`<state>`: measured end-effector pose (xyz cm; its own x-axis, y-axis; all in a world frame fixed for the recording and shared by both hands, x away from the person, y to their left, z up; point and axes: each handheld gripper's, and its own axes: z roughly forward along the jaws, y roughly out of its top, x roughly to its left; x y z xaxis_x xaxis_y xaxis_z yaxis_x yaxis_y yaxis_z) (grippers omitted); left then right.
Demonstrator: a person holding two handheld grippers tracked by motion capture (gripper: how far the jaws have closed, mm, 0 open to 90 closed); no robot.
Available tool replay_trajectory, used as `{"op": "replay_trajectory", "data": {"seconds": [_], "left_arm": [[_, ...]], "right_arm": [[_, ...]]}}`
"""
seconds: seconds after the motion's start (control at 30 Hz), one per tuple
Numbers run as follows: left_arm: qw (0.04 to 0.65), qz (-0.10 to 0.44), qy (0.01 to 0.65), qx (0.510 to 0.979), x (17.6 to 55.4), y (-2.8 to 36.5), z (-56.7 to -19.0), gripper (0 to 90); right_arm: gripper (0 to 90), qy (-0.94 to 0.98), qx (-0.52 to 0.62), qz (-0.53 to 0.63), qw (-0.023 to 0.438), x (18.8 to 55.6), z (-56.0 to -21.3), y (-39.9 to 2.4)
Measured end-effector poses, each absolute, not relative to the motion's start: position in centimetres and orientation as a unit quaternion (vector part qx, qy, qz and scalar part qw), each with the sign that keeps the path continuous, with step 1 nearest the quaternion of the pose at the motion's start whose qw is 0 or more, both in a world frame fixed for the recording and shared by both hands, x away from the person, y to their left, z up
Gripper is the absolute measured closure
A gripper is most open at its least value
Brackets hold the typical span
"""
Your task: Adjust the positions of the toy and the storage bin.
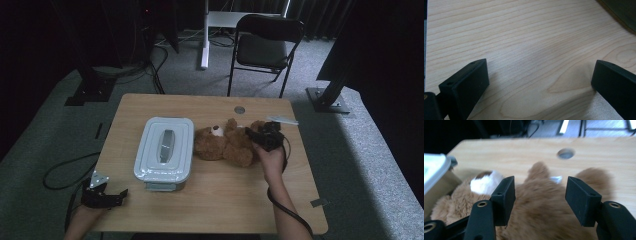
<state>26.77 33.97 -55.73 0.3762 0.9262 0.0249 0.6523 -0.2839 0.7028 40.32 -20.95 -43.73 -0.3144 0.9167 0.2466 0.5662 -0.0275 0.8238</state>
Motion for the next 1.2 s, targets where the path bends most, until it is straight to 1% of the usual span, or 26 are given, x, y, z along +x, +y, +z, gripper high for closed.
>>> {"op": "replay_trajectory", "data": {"seconds": [0.03,0.07,0.1,0.13,0.2,0.23,0.27,0.3,0.37,0.4,0.43,0.47,0.5,0.53,0.57,0.63,0.7,0.8,0.9,0.93,0.97,1.07,1.2], "left_arm": [[0.309,0.222,0.513,0.770,26.8,34.0,-55.7,2.0],[0.309,0.222,0.513,0.770,26.8,34.0,-55.7,2.0],[0.309,0.222,0.513,0.770,26.8,34.0,-55.7,2.0],[0.309,0.222,0.513,0.770,26.8,34.0,-55.7,2.0],[0.309,0.222,0.513,0.770,26.8,34.0,-55.7,2.0],[0.309,0.222,0.513,0.770,26.8,34.0,-55.7,2.0],[0.309,0.222,0.513,0.770,26.8,34.0,-55.7,2.0],[0.309,0.222,0.513,0.770,26.8,34.0,-55.7,2.0],[0.309,0.222,0.513,0.770,26.8,34.0,-55.7,2.0],[0.309,0.222,0.512,0.770,26.8,34.0,-55.7,2.0],[0.309,0.222,0.513,0.770,26.8,34.0,-55.7,2.0],[0.309,0.222,0.513,0.770,26.8,34.0,-55.7,2.0],[0.309,0.222,0.513,0.770,26.8,34.0,-55.7,2.0],[0.309,0.222,0.513,0.770,26.8,34.0,-55.7,2.0],[0.309,0.222,0.513,0.770,26.8,34.0,-55.7,2.0],[0.309,0.222,0.513,0.770,26.8,34.0,-55.7,2.0],[0.309,0.222,0.513,0.769,26.8,34.0,-55.7,2.0],[0.308,0.222,0.513,0.770,26.8,34.0,-55.7,2.0],[0.308,0.222,0.513,0.770,26.8,34.0,-55.7,2.0],[0.308,0.222,0.513,0.770,26.8,34.0,-55.7,2.0],[0.308,0.222,0.513,0.770,26.8,34.0,-55.7,2.0],[0.309,0.222,0.513,0.770,26.8,34.0,-55.7,2.0],[0.309,0.222,0.513,0.770,26.8,34.0,-55.7,2.0]], "right_arm": [[40.0,0.670,0.553,0.456,0.192,40.3,-43.7,-21.0],[37.7,0.660,0.556,0.461,0.208,39.3,-42.8,-22.6],[37.7,0.660,0.556,0.461,0.208,39.3,-42.8,-22.6],[36.9,0.658,0.557,0.460,0.212,38.8,-42.4,-23.5],[32.2,0.657,0.566,0.446,0.222,38.2,-42.3,-25.2],[29.1,0.659,0.569,0.439,0.220,38.1,-42.4,-26.1],[26.5,0.656,0.589,0.430,0.195,38.1,-43.3,-27.7],[26.5,0.656,0.589,0.430,0.195,38.1,-43.3,-27.7],[26.9,0.664,0.596,0.417,0.171,37.8,-44.7,-28.5],[31.5,0.671,0.592,0.416,0.160,37.7,-45.2,-28.6],[46.2,0.680,0.587,0.414,0.149,37.4,-45.8,-28.6],[56.3,0.686,0.585,0.405,0.151,37.0,-46.4,-28.4],[64.3,0.692,0.581,0.402,0.150,36.6,-46.9,-28.3],[64.3,0.692,0.581,0.402,0.150,36.6,-46.9,-28.3],[69.9,0.708,0.563,0.400,0.146,35.1,-47.8,-27.6],[70.9,0.714,0.554,0.401,0.148,34.0,-47.9,-27.2],[71.4,0.718,0.548,0.405,0.142,33.5,-47.8,-27.0],[72.2,0.730,0.528,0.415,0.125,31.7,-47.6,-26.3],[72.2,0.740,0.511,0.420,0.120,29.9,-47.3,-25.6],[72.2,0.740,0.511,0.420,0.120,29.9,-47.3,-25.6],[72.1,0.743,0.502,0.428,0.110,28.0,-47.2,-25.0],[72.0,0.751,0.489,0.433,0.094,26.5,-47.6,-24.3],[71.8,0.756,0.472,0.452,0.037,24.8,-48.2,-23.5]]}}
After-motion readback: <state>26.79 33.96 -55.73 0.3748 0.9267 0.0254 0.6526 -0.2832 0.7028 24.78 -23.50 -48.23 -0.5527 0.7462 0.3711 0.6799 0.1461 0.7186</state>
